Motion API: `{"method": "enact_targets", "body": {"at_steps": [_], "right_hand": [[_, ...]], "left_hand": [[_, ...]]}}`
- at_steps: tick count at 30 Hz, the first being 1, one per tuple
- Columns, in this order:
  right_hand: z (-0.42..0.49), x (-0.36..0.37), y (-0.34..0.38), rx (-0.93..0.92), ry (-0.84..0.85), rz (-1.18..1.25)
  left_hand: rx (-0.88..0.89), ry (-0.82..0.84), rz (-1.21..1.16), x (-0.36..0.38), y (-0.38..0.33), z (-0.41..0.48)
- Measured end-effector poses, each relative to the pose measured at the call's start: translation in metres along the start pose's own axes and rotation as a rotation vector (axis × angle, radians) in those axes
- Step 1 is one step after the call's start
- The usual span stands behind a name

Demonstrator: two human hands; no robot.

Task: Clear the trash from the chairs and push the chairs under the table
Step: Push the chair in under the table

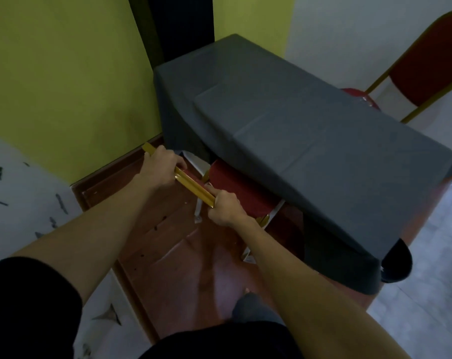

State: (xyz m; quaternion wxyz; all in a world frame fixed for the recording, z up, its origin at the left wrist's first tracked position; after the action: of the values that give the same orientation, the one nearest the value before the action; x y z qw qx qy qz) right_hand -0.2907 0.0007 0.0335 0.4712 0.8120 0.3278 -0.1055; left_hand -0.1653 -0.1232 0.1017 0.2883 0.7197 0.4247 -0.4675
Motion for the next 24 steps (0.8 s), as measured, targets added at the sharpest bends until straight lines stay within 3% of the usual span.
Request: {"method": "enact_targets", "body": {"at_steps": [6,11,24], "right_hand": [[0.03,-0.041,-0.018,0.023,0.021,0.007],[0.038,-0.071,-0.035,0.036,0.035,0.022],[0.048,-0.084,-0.043,-0.007,0.019,-0.003]], "left_hand": [[-0.008,-0.009,-0.07,-0.021,-0.025,0.046],[-0.003,-0.031,0.039,-0.034,-0.051,0.07],[0.052,-0.09,0.056,-0.046,-0.058,0.086]]}}
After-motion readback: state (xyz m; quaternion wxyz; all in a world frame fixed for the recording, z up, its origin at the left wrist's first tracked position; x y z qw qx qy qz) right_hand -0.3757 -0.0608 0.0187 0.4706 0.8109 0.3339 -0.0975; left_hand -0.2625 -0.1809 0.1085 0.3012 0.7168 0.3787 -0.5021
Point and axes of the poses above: each hand's wrist, its own z-axis towards the middle knuckle, its own x-axis out of the palm, y = z × x, the point moved 7 cm from there along z, towards the middle knuckle, and after that the axes turned 15 degrees about y, right-handed, at the moved point
